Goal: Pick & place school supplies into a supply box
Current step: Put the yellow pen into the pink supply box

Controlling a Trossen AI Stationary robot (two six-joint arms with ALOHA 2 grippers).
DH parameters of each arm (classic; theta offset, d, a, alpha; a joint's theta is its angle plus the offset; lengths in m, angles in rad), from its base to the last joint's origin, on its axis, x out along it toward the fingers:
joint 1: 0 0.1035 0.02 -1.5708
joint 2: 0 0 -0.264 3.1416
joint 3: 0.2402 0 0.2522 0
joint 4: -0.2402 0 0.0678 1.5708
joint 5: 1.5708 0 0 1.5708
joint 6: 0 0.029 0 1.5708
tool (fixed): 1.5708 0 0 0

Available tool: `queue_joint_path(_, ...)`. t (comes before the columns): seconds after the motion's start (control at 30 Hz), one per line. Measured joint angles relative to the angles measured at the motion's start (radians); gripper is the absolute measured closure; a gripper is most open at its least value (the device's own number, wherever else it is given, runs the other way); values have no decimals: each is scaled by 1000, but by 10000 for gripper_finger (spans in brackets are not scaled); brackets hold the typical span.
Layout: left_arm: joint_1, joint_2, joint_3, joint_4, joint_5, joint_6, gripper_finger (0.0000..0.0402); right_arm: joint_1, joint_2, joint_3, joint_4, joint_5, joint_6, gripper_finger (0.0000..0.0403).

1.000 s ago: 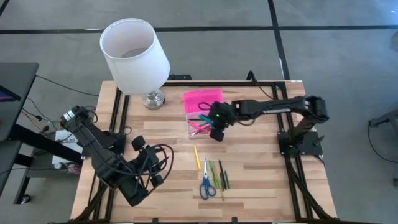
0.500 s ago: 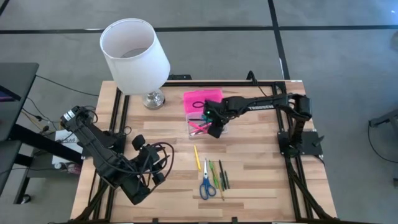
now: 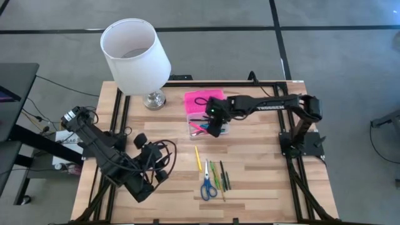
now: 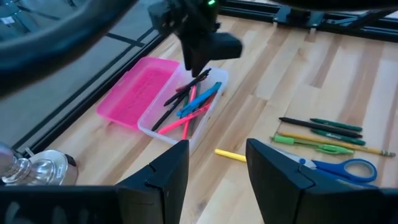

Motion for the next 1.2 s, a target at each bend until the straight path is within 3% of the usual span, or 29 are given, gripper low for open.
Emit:
queue_joint_path(0.53,122,0,0,2,2,7,246,193,-288,0,18,192,-113,283)
queue_joint_path(0.97,247,0,0,159,137,83,246,369,-457,0,-143,367,-28,283)
queue_joint_path(1.2,283,1,-22,350,273,247,246,542,-506,0,-202,496,28,283)
